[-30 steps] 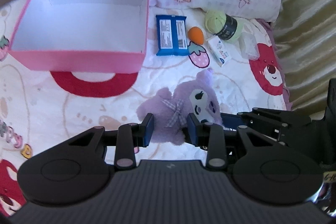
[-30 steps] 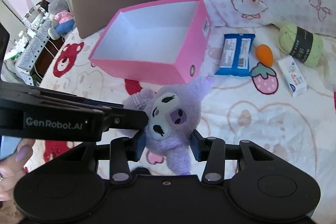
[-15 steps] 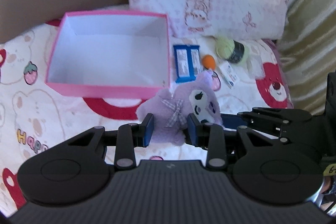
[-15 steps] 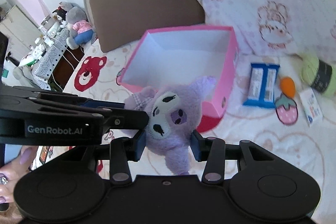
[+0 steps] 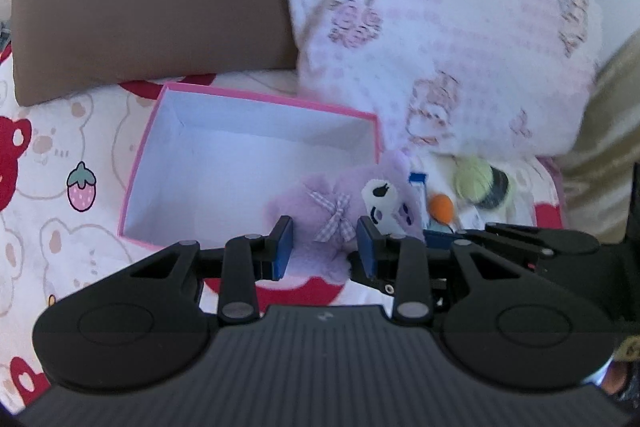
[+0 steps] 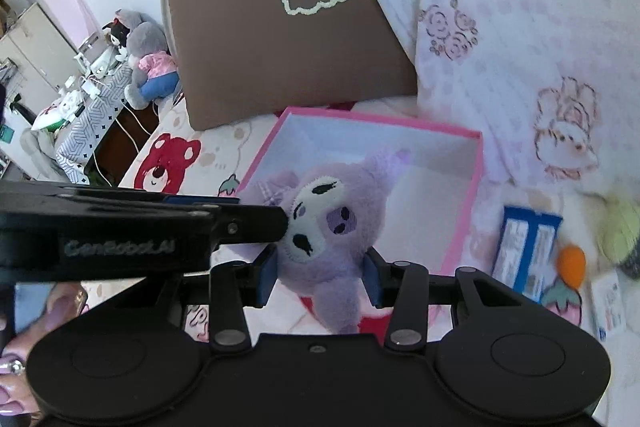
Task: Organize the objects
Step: 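Lift the plush toy with the right gripper and carry it over the pink box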
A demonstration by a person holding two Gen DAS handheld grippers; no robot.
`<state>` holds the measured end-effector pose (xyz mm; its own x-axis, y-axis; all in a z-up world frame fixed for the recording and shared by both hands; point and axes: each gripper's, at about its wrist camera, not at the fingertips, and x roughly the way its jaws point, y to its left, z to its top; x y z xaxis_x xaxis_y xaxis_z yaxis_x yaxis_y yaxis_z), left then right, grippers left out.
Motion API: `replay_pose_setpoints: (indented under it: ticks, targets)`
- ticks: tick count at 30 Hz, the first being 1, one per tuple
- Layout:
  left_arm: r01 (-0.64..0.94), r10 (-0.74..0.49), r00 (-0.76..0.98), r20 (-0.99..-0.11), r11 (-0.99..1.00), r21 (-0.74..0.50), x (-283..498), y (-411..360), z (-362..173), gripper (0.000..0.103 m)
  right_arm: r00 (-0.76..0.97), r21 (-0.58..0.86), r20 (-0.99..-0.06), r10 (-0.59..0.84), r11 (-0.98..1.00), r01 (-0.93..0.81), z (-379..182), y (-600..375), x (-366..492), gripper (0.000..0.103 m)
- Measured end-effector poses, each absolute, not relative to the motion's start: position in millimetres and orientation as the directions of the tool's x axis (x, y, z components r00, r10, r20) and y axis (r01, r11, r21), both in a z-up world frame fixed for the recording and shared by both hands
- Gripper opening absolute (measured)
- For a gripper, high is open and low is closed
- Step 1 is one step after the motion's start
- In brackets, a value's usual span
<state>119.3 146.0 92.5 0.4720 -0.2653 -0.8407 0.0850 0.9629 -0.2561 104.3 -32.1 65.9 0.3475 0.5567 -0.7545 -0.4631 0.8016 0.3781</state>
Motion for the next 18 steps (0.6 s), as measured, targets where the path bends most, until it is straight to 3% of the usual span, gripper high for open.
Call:
replay_pose_setpoints:
  ticks: [5,18]
  targets:
    - [0.058,-0.293,0.492,-0.82,0.951,-0.304,147.4,167.8,66.4,0.033,0.326,0.4,-0.744,0.583,0.78,-0.481,44.1,-19.7,132.8,0.048]
    - [-0.029,-0.234,0.5,-0.834,0.958,-0.286,206.5,201.8,-4.5,0.033,0.258,0.433,-0.762,0.594,0.764,-0.478,-18.8,27.2,193.1,0.048]
